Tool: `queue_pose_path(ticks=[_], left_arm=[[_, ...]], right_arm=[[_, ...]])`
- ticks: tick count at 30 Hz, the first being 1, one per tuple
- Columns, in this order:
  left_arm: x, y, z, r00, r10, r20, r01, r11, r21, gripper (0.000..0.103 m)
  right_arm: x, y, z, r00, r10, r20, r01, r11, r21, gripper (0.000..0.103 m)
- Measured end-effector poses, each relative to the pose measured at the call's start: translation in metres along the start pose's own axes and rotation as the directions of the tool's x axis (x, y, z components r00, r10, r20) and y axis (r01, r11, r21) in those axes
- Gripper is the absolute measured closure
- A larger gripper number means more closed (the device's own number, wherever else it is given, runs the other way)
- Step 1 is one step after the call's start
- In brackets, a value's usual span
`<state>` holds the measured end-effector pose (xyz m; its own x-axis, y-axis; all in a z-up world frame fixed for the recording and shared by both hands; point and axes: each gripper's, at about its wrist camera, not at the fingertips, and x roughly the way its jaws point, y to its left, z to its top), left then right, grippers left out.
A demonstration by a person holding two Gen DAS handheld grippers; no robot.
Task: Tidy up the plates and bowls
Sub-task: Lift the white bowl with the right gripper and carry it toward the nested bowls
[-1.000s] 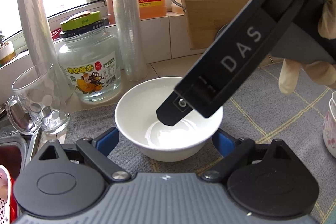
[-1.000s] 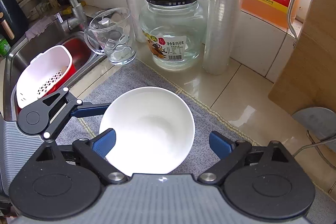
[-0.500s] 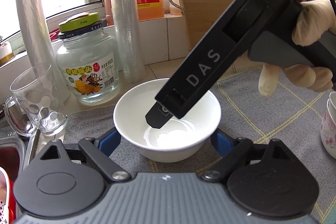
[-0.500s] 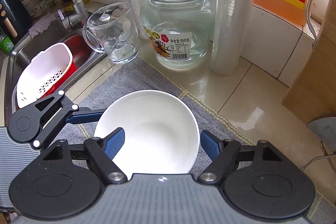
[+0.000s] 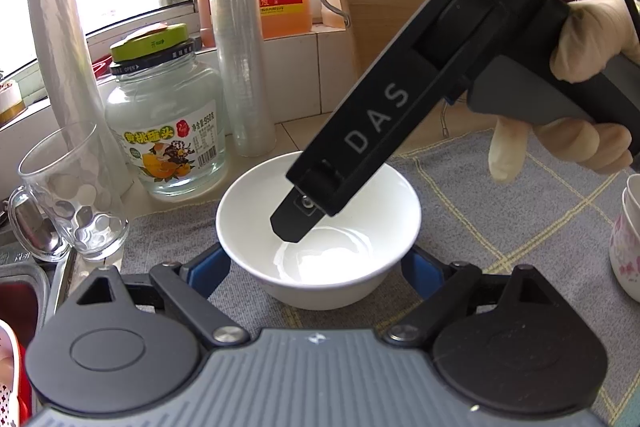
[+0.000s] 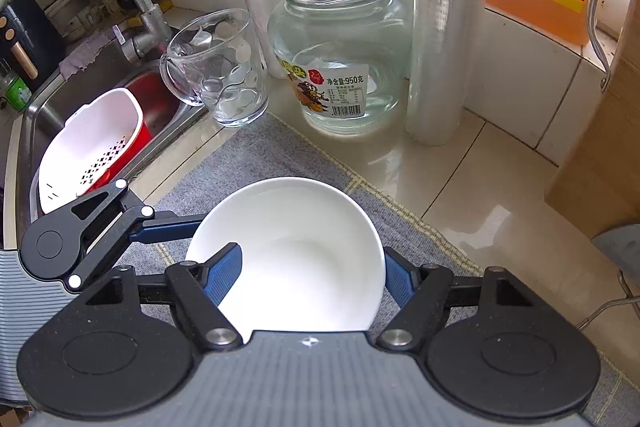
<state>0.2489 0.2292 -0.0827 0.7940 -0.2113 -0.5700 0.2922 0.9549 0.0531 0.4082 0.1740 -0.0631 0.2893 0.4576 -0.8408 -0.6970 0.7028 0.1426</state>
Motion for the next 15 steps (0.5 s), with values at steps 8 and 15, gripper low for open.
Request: queue_pose_path(ticks=[8, 15], left_arm=[[-0.004, -0.002, 0.001, 1.0, -0.011, -0.009, 0.011, 1.0, 0.002, 0.011], [-0.016, -0.008, 0.002, 0.999, -0.03, -0.016, 0.03, 1.0, 0.009, 0.011]], right_arm=[[-0.004, 0.002, -0.002, 1.0, 0.001, 0.002, -0.001, 1.0, 0.019, 0.023], [-0.015, 0.006, -0.008, 1.0, 0.009, 0.001, -0.009, 0.999, 0.032, 0.023]])
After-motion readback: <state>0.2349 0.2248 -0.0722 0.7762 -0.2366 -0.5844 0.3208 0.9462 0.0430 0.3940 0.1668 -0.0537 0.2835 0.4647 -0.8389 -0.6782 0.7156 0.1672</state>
